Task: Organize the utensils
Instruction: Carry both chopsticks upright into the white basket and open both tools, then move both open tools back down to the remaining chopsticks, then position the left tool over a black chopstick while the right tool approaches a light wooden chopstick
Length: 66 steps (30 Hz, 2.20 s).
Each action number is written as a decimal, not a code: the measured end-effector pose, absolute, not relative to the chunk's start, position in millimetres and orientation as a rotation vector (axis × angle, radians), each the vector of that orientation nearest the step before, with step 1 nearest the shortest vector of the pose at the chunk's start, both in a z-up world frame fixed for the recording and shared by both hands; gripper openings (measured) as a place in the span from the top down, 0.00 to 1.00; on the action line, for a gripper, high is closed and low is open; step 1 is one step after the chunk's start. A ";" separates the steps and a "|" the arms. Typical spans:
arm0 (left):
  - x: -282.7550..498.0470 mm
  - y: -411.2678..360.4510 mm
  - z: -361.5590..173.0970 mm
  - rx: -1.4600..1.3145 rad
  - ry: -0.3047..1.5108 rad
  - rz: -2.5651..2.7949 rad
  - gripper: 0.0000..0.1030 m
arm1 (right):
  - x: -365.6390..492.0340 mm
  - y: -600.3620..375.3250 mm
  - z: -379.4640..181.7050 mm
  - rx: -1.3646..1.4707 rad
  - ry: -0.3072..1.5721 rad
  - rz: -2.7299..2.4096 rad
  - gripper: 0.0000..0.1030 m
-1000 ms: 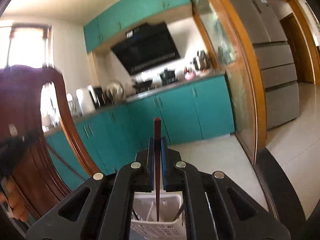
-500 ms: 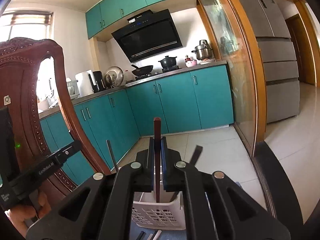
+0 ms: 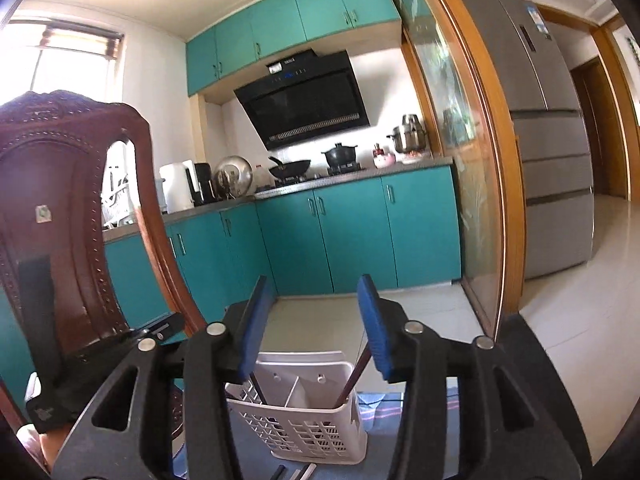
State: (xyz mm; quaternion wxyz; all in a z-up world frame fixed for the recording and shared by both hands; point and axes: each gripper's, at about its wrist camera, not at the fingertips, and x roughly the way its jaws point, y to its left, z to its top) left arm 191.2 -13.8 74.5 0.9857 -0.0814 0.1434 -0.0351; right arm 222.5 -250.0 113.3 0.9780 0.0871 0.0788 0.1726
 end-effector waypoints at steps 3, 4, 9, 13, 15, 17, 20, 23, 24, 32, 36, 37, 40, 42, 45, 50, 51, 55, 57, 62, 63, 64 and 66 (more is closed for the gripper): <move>181.2 -15.1 76.3 -0.152 0.271 -0.073 0.85 | 214.1 -250.4 115.7 0.172 0.171 0.377 0.53; 177.2 -14.9 76.3 -0.149 0.266 -0.071 0.85 | 212.1 -250.1 115.8 0.168 0.178 0.388 0.53; 156.8 -6.1 66.0 -0.132 0.279 -0.065 0.85 | 197.9 -243.3 107.6 0.111 0.276 0.499 0.55; 151.1 4.9 26.8 -0.128 0.390 -0.043 0.85 | 200.7 -225.2 87.2 0.001 0.385 0.552 0.62; 157.9 10.1 1.2 -0.139 0.484 -0.040 0.85 | 212.1 -210.6 62.0 -0.063 0.485 0.555 0.63; 166.7 11.1 -19.8 -0.153 0.572 -0.049 0.85 | 231.5 -199.6 26.0 -0.097 0.609 0.532 0.63; 177.9 0.0 -43.8 -0.088 0.673 -0.052 0.84 | 258.5 -193.2 -29.7 -0.135 0.797 0.447 0.65; 179.8 -7.6 -53.4 -0.054 0.710 -0.057 0.77 | 277.8 -195.5 -78.8 -0.120 0.978 0.367 0.67; 179.0 -9.3 -56.1 -0.056 0.716 -0.064 0.76 | 279.6 -195.4 -89.8 -0.123 1.013 0.354 0.67; 170.3 -8.4 -82.9 -0.066 0.806 -0.043 0.68 | 273.0 -176.6 -108.7 -0.167 1.030 0.331 0.68; 171.4 -6.5 -87.4 -0.057 0.832 -0.042 0.66 | 273.5 -173.4 -109.9 -0.099 1.034 0.338 0.86; 171.9 -5.9 -87.4 -0.058 0.837 -0.043 0.65 | 274.1 -174.6 -109.5 -0.074 1.039 0.344 0.87; 170.4 -4.6 -86.1 -0.059 0.837 -0.048 0.64 | 274.3 -180.2 -104.3 0.005 1.047 0.369 0.88; 168.1 -4.1 -84.3 -0.060 0.831 -0.048 0.63 | 273.0 -189.7 -95.2 0.059 1.038 0.397 0.88; 167.2 -2.4 -83.9 -0.060 0.830 -0.044 0.62 | 268.8 -200.4 -79.1 0.136 0.994 0.469 0.88; 169.2 -2.8 -87.2 -0.062 0.836 -0.035 0.58 | 268.0 -213.1 -62.1 0.140 0.947 0.470 0.87; 169.6 -3.1 -87.5 -0.061 0.837 -0.034 0.58 | 267.7 -213.8 -64.7 0.130 0.950 0.447 0.87; 172.9 -3.6 -90.4 -0.061 0.844 -0.029 0.57 | 265.9 -222.3 -74.1 0.090 0.982 0.382 0.87; 174.3 -4.7 -92.4 -0.060 0.852 -0.030 0.56 | 264.5 -220.9 -76.7 0.067 0.988 0.369 0.87; 174.8 -10.6 -96.4 -0.053 0.867 -0.044 0.55 | 262.6 -215.3 -87.2 -0.003 1.000 0.318 0.87; 174.8 -12.6 -97.3 -0.050 0.870 -0.050 0.55 | 262.4 -213.5 -89.3 -0.014 1.008 0.317 0.87; 174.4 -14.0 -97.3 -0.049 0.871 -0.053 0.55 | 262.3 -212.3 -91.7 -0.020 1.013 0.318 0.87; 174.5 -17.7 -98.9 -0.044 0.878 -0.064 0.55 | 260.7 -207.9 -96.3 -0.048 1.019 0.301 0.87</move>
